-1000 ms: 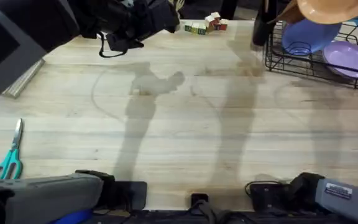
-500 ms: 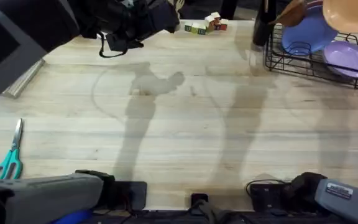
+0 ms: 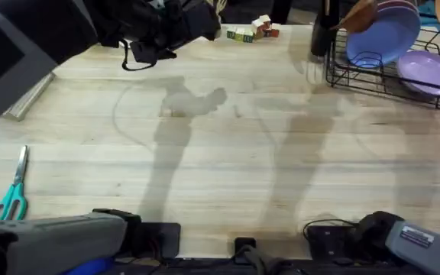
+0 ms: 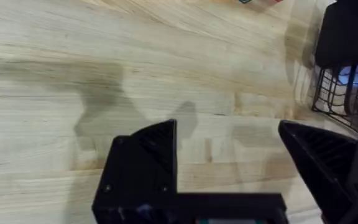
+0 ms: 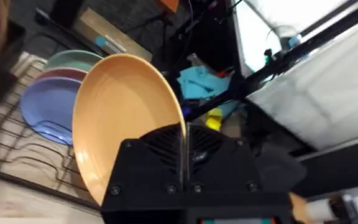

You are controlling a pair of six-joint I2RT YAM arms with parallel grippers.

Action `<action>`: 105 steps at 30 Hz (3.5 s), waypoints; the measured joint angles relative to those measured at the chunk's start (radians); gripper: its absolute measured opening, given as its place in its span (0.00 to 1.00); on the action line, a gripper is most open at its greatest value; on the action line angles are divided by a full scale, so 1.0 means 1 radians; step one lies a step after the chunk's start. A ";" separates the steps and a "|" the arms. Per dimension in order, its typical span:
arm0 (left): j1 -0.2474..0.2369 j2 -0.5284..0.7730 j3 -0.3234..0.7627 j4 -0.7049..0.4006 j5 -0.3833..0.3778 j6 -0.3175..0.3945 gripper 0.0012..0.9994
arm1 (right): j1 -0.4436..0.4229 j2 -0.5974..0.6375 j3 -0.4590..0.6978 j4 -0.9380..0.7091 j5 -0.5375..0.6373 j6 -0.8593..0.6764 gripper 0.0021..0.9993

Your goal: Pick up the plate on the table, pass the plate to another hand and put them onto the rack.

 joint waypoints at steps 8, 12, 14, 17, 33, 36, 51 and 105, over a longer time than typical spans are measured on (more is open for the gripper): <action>0.000 0.000 0.000 0.000 -0.025 0.003 1.00 | 0.000 0.032 0.000 0.010 -0.087 -0.247 0.03; 0.000 0.000 0.000 0.000 -0.040 0.003 1.00 | 0.000 0.078 0.000 0.010 -0.175 -0.400 0.03; 0.000 0.000 0.000 0.001 -0.045 0.003 1.00 | 0.001 0.103 0.000 0.010 -0.212 -0.471 0.03; 0.000 0.000 0.000 0.004 -0.049 0.004 1.00 | 0.002 0.141 0.000 0.010 -0.249 -0.568 0.03; 0.000 0.000 0.000 0.003 -0.060 0.004 1.00 | 0.011 0.300 0.000 0.040 -0.357 -0.923 0.03; 0.000 0.000 0.000 0.003 -0.073 0.004 1.00 | 0.019 0.328 0.001 0.042 -0.357 -0.960 0.03; 0.000 0.000 0.000 0.003 -0.084 0.006 1.00 | 0.055 0.457 0.000 0.144 -0.361 -1.072 0.03; 0.000 0.000 0.000 -0.027 -0.086 0.007 1.00 | 0.080 0.575 0.003 0.108 -0.360 -0.982 0.99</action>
